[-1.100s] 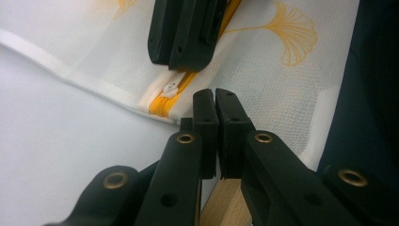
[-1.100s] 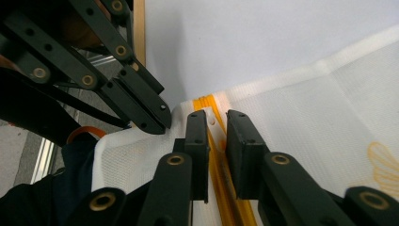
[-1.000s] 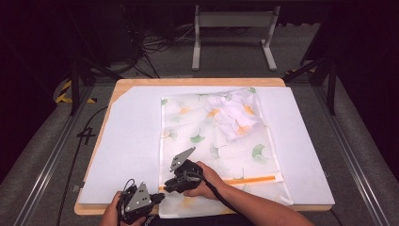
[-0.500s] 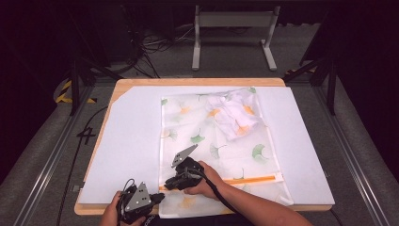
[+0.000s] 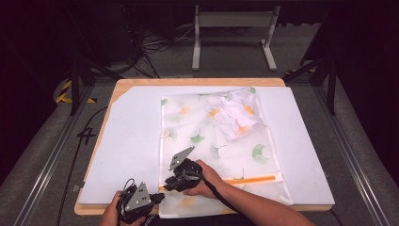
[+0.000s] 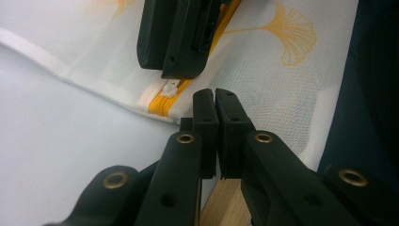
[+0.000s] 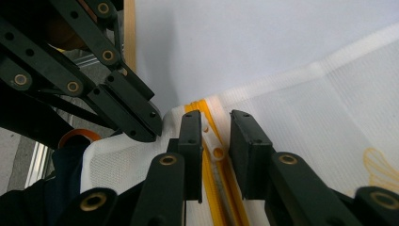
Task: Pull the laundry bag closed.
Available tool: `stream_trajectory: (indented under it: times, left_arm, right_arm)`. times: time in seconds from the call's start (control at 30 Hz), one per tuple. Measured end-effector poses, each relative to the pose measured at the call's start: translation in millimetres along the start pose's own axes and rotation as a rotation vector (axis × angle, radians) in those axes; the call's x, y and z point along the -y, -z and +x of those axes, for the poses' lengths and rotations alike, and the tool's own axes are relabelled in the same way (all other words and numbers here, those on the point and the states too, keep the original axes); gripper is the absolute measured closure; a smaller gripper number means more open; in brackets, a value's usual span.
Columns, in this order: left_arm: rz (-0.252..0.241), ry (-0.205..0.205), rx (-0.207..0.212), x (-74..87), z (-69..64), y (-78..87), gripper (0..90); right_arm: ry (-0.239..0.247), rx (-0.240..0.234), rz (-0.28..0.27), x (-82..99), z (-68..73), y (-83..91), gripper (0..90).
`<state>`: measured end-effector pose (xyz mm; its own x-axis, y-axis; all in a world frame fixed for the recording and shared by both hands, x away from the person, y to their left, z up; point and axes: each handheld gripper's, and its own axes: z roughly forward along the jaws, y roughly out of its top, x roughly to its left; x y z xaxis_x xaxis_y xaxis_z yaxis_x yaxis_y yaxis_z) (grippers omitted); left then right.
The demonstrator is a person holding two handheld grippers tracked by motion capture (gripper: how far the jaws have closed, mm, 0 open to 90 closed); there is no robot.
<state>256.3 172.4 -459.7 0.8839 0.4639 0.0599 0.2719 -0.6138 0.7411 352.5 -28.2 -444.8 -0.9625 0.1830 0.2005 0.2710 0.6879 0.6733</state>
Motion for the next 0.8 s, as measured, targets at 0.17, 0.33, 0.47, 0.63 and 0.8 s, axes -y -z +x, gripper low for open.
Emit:
stream_trajectory:
  times: [0.17,0.33,0.47,0.63,0.8]
  left_arm:
    - [-0.001,0.005,0.004,0.2,0.7,0.0,87.6]
    - [0.0,0.003,0.006,0.0,0.9,-0.1,87.6]
    - [0.001,0.001,0.003,-0.3,0.2,-0.2,87.6]
    - [0.005,-0.001,0.001,-0.6,0.3,-0.1,87.6]
    - [0.004,-0.001,0.002,-0.4,0.6,0.0,87.6]
  right_arm:
    - [0.012,-0.038,0.001,-1.0,-3.5,-3.0,84.0]
    - [0.013,-0.059,0.019,-1.9,-4.0,-4.4,84.5]
    - [-0.056,-0.084,-0.028,0.9,-8.4,-1.5,90.0]
    - [-0.043,-0.09,-0.013,1.9,-5.5,-2.1,90.0]
    - [-0.116,-0.145,-0.043,5.6,-10.0,0.7,85.0]
